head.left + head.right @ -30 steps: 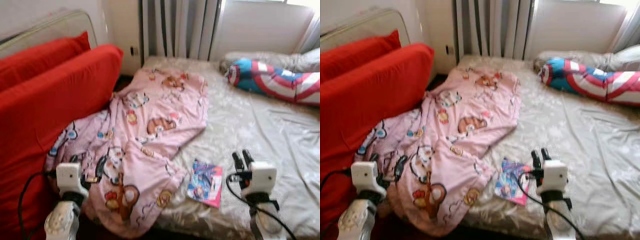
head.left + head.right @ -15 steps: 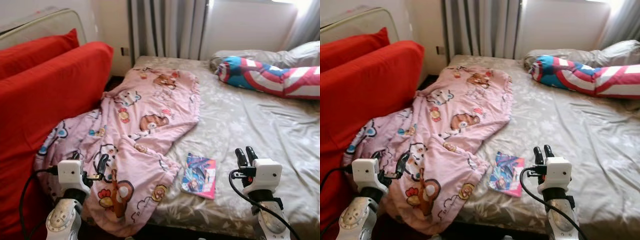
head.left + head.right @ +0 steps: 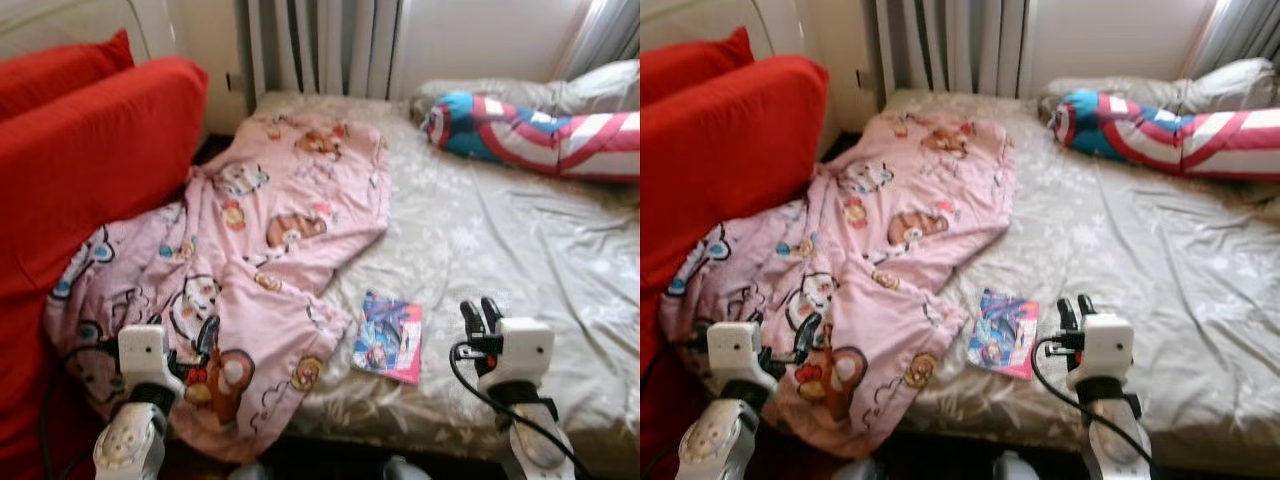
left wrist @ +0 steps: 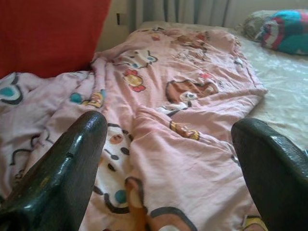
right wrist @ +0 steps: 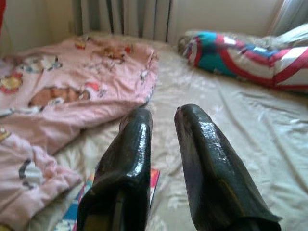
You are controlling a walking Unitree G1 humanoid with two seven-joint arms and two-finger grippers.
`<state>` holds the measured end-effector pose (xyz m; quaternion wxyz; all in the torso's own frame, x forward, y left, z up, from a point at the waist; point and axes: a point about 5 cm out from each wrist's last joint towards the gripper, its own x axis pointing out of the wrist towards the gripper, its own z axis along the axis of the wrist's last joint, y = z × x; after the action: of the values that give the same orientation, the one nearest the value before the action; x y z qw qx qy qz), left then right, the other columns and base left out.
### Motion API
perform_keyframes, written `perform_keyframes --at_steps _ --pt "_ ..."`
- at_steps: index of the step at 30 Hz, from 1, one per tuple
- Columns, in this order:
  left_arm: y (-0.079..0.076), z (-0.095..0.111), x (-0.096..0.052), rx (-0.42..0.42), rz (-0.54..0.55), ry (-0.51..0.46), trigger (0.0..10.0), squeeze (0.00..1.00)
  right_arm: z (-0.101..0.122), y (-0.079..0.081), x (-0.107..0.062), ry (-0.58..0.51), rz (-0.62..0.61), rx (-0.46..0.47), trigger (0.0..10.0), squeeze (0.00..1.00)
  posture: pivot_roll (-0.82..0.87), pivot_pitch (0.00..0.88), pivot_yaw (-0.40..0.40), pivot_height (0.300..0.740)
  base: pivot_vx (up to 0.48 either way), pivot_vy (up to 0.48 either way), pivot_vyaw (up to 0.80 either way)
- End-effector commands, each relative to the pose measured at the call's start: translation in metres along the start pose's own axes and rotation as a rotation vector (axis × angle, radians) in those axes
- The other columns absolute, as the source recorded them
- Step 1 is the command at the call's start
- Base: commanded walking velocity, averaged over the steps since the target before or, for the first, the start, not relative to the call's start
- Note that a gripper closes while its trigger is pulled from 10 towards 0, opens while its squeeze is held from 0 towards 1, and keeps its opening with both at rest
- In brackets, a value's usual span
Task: Clean up the room
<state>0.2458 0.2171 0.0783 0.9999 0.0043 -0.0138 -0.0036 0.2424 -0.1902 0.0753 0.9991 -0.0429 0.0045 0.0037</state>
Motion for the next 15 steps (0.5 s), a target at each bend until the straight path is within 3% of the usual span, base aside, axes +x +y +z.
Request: perform_keyframes --at_steps 1,4,15 --pt "0.0001 0.0011 -0.0016 0.001 0.0 0.009 10.0 0.0 0.004 0.0019 -0.0012 -0.008 0.013 -0.013 10.0 0.0 -0.06 0.098 -0.006 0.638 0.0 0.0 0.0" --pt "0.0004 0.0018 -0.0021 0.0 0.0 0.011 10.0 0.0 0.0057 0.0016 -0.0022 -0.017 0.003 -0.006 10.0 0.0 -0.06 0.099 -0.005 0.62 0.0 0.0 0.0" --pt "-0.003 0.0016 -0.0018 0.004 -0.012 0.03 10.0 0.0 -0.0003 0.0031 -0.0064 0.031 0.017 -0.021 10.0 0.0 -0.06 0.094 -0.004 0.62 0.0 0.0 0.0"
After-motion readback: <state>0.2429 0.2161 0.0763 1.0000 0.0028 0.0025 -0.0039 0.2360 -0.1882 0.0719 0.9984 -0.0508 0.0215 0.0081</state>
